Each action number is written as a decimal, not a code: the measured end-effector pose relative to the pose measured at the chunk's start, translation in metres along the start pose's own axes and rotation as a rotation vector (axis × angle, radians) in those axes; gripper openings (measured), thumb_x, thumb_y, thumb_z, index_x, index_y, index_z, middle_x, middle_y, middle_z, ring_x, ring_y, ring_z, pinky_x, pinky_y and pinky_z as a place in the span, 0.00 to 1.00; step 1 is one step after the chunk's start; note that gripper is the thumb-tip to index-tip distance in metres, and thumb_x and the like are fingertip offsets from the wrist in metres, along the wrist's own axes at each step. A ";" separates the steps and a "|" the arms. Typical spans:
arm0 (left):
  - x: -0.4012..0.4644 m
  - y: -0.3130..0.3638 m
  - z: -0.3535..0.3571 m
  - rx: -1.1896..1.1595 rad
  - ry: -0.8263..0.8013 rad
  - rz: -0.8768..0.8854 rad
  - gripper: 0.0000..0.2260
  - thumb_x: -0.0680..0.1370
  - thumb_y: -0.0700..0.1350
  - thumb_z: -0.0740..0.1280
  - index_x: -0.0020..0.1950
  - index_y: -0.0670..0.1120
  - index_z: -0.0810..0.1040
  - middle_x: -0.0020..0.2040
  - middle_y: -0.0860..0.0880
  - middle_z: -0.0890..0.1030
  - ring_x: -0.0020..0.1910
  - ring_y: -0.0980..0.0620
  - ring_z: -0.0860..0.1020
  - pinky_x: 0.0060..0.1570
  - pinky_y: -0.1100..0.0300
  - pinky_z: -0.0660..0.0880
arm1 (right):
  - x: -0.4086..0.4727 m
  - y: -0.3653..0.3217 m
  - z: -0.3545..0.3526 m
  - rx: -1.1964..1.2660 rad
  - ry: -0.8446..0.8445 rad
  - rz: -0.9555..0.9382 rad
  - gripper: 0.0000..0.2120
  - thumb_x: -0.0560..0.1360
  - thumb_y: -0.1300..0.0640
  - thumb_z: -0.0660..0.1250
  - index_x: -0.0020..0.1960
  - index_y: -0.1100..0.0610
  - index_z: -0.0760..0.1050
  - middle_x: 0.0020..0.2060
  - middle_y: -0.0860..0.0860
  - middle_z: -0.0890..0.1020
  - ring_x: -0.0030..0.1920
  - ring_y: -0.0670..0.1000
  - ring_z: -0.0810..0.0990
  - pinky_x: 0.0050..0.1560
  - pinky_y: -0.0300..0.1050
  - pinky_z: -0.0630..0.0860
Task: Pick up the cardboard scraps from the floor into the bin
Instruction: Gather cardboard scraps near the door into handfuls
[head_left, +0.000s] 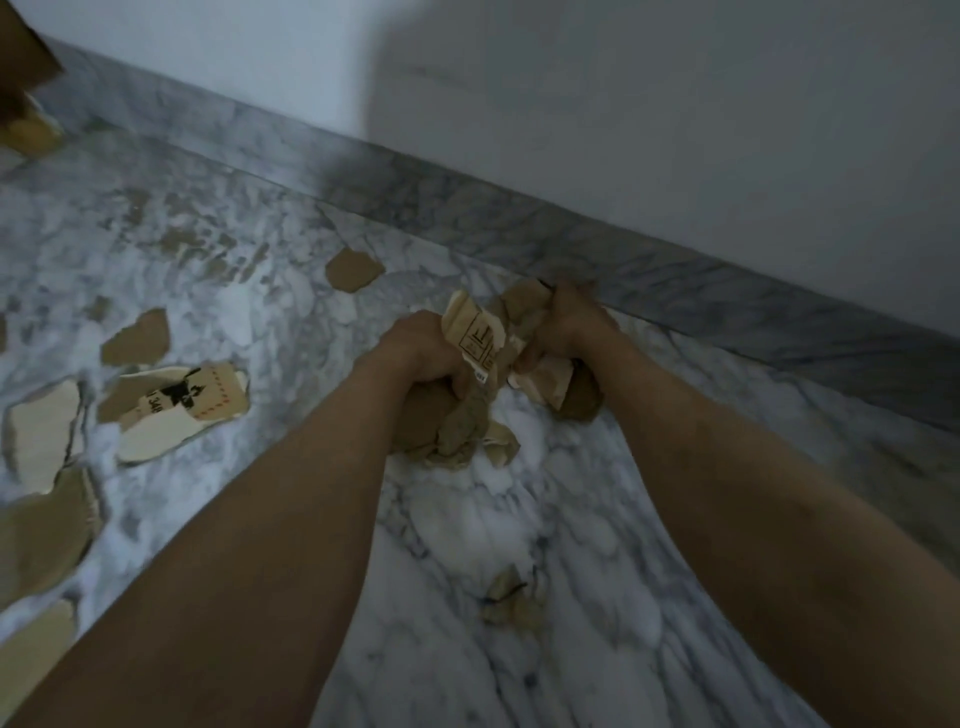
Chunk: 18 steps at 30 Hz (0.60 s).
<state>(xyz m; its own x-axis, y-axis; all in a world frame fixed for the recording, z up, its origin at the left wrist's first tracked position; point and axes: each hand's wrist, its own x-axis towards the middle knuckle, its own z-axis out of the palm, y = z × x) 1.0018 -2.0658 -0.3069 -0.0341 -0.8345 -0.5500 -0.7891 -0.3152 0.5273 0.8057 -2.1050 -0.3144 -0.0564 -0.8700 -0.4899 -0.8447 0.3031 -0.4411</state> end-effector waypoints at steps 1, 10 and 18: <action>-0.002 -0.001 0.003 -0.025 -0.015 -0.024 0.30 0.59 0.45 0.83 0.61 0.45 0.82 0.58 0.45 0.82 0.54 0.45 0.79 0.49 0.57 0.77 | -0.004 0.006 0.002 0.089 0.035 0.002 0.65 0.54 0.52 0.87 0.79 0.57 0.49 0.75 0.57 0.64 0.72 0.60 0.68 0.69 0.56 0.71; -0.072 -0.042 0.008 -0.309 -0.118 -0.224 0.34 0.60 0.41 0.84 0.62 0.38 0.75 0.57 0.41 0.79 0.52 0.40 0.78 0.47 0.47 0.82 | -0.074 0.049 -0.006 0.484 0.134 0.089 0.42 0.49 0.51 0.86 0.61 0.60 0.80 0.60 0.55 0.82 0.57 0.57 0.81 0.57 0.55 0.81; -0.149 -0.082 -0.005 -0.377 -0.068 -0.284 0.25 0.64 0.36 0.82 0.59 0.37 0.80 0.56 0.38 0.81 0.54 0.37 0.79 0.53 0.47 0.80 | -0.205 0.030 -0.008 0.070 -0.241 -0.205 0.46 0.62 0.54 0.84 0.74 0.49 0.64 0.64 0.47 0.72 0.65 0.51 0.73 0.58 0.44 0.70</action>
<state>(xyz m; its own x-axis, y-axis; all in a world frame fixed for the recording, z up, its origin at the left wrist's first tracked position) 1.0747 -1.9178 -0.2651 0.1001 -0.6640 -0.7410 -0.4955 -0.6791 0.5415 0.7873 -1.9203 -0.2211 0.2463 -0.8008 -0.5459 -0.7864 0.1641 -0.5955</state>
